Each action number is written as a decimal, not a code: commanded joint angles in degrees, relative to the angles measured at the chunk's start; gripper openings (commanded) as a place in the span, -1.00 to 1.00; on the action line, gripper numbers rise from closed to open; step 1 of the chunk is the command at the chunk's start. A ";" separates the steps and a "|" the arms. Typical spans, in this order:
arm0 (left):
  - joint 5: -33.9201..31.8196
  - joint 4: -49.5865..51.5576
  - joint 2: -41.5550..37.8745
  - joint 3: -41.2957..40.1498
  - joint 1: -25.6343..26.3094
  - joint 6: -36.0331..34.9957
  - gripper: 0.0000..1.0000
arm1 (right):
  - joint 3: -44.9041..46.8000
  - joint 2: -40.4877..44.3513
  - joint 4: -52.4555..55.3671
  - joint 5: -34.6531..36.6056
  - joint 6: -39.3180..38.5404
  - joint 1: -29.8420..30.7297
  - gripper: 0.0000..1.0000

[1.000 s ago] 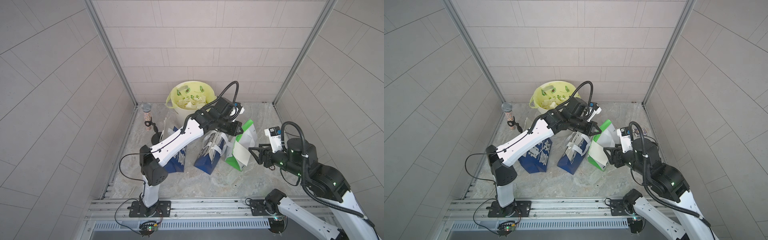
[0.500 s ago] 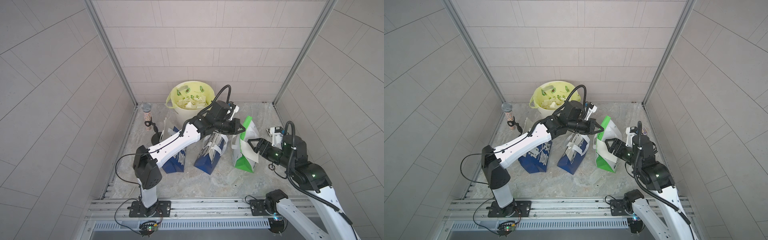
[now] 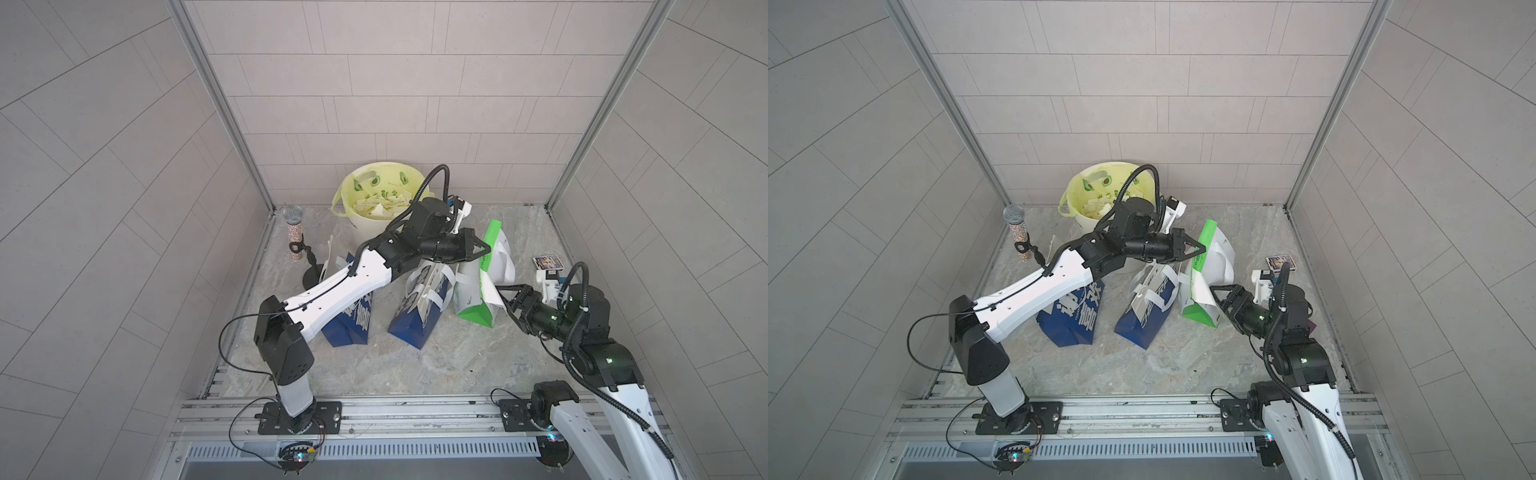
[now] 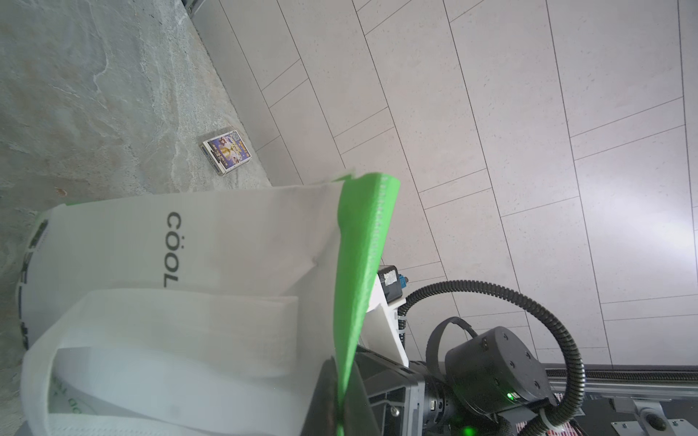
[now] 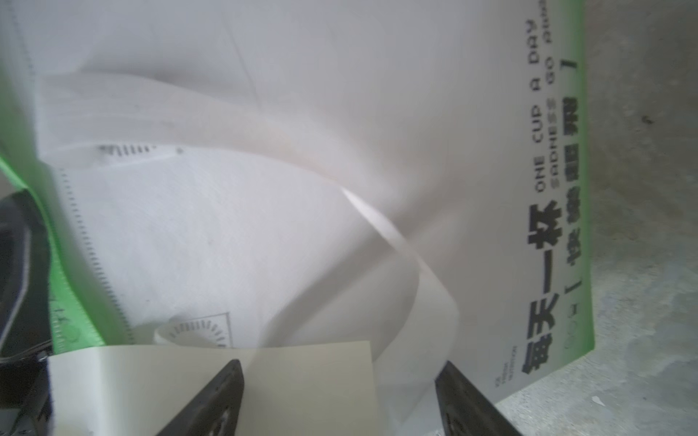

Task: Shred takeout receipts and throw away
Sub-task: Tear off the takeout receipt from the takeout bag.

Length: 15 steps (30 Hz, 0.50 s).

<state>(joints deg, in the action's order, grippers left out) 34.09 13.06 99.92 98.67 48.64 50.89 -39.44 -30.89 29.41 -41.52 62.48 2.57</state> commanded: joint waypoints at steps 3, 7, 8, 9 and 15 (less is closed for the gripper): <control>0.45 -5.11 -2.04 -0.53 -0.37 0.50 -1.00 | -1.13 0.69 -9.19 -4.96 5.14 -0.37 0.59; -0.05 -3.33 -1.75 -0.50 -0.64 -0.97 -1.00 | -2.28 1.15 -9.11 -4.51 6.06 -0.63 0.55; -0.08 -2.99 -1.75 -0.57 -0.70 -1.34 -1.00 | -2.50 1.23 -8.91 -4.33 6.30 -0.74 0.54; -0.07 -2.63 -1.68 -0.49 -0.70 -1.54 -1.00 | -2.81 1.43 -8.25 -4.07 6.07 -0.72 0.53; -0.42 -1.72 -1.48 -0.44 -1.15 -2.82 -1.00 | -7.85 0.67 8.52 2.48 -0.71 -0.90 0.48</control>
<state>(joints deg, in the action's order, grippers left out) 33.63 14.00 99.92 97.97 47.94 49.45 -44.69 -30.13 29.56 -42.89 64.62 1.89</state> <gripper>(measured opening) 0.044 0.745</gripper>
